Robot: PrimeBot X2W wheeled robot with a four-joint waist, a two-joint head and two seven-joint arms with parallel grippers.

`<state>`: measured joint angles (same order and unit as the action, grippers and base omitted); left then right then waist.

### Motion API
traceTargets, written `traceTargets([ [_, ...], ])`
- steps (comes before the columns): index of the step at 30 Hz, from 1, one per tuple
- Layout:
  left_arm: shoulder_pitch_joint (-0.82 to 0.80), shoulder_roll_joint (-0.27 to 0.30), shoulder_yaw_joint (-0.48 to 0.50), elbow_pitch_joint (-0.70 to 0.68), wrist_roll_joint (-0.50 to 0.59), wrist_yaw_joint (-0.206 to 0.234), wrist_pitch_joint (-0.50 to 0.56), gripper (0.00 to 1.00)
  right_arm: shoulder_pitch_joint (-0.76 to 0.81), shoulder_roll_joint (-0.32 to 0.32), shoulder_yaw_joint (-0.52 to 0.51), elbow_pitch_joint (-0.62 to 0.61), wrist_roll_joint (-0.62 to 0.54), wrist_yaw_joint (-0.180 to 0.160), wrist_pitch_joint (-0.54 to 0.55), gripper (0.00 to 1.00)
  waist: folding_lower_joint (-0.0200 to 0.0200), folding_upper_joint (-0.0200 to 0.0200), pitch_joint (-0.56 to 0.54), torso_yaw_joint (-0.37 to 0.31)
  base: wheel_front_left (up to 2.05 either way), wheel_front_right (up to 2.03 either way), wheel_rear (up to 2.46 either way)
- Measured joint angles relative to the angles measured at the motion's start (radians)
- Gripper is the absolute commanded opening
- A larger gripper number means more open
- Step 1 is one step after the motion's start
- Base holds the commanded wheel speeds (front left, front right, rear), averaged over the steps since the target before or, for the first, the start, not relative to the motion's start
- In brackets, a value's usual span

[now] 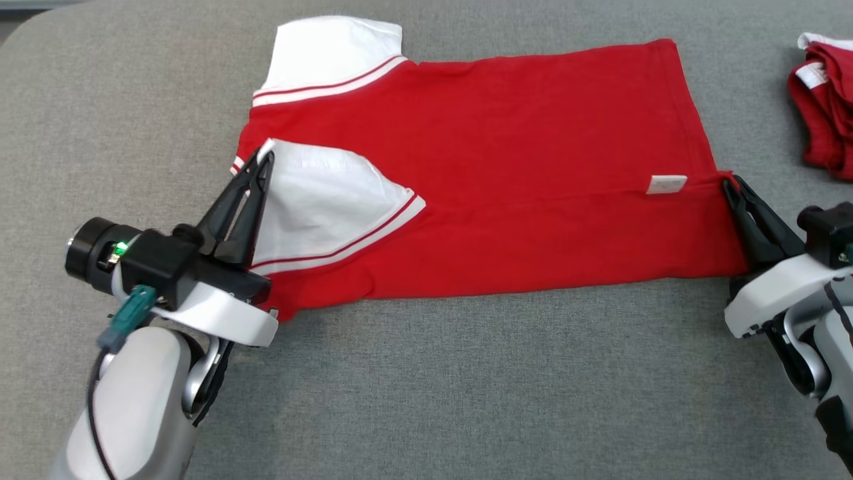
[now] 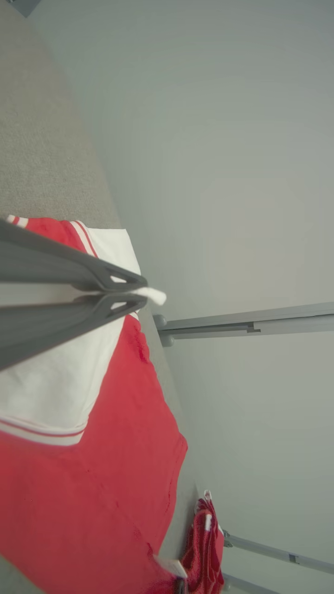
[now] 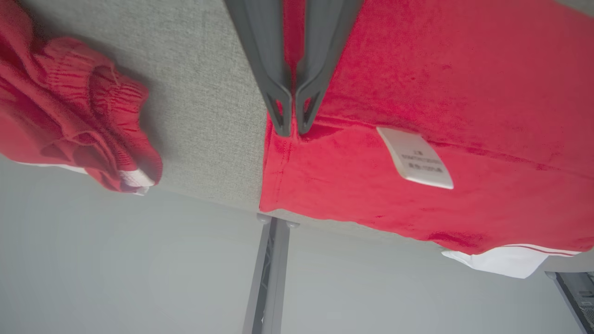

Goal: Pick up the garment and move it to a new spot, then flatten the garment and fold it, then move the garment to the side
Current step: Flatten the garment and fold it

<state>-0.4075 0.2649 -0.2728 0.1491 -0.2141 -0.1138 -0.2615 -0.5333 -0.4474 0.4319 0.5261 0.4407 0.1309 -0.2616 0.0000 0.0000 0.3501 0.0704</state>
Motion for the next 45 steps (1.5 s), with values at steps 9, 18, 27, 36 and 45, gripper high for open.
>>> traceTargets([
  [9,-0.126,-0.009,-0.067,0.276,0.020,-0.013,0.000,0.08,-0.076,0.008,0.053,0.085,0.018,0.000,0.000,0.26,0.0000,0.0000,0.036,-0.013,0.00,0.00,0.00],
  [18,-0.156,-0.013,-0.023,0.345,0.020,-0.007,0.000,1.00,-0.076,0.028,0.032,0.067,0.019,0.000,0.000,1.00,0.0000,0.0000,0.024,-0.036,0.00,0.00,0.00],
  [27,0.081,-0.059,0.106,0.188,-0.117,0.009,0.003,1.00,0.058,0.043,-0.076,-0.042,-0.011,0.000,0.000,1.00,0.0001,0.0000,-0.014,-0.044,0.00,0.00,0.00],
  [36,0.336,-0.090,0.093,0.011,-0.195,0.026,0.103,1.00,0.148,0.063,-0.144,-0.066,-0.024,0.000,0.000,1.00,0.0000,0.0000,-0.045,-0.026,0.00,0.00,0.00],
  [45,0.350,-0.080,0.069,0.007,-0.194,0.033,0.148,0.49,0.153,0.067,-0.132,-0.064,-0.031,0.000,0.000,1.00,0.0000,0.0000,-0.050,-0.022,0.00,0.00,0.00],
])
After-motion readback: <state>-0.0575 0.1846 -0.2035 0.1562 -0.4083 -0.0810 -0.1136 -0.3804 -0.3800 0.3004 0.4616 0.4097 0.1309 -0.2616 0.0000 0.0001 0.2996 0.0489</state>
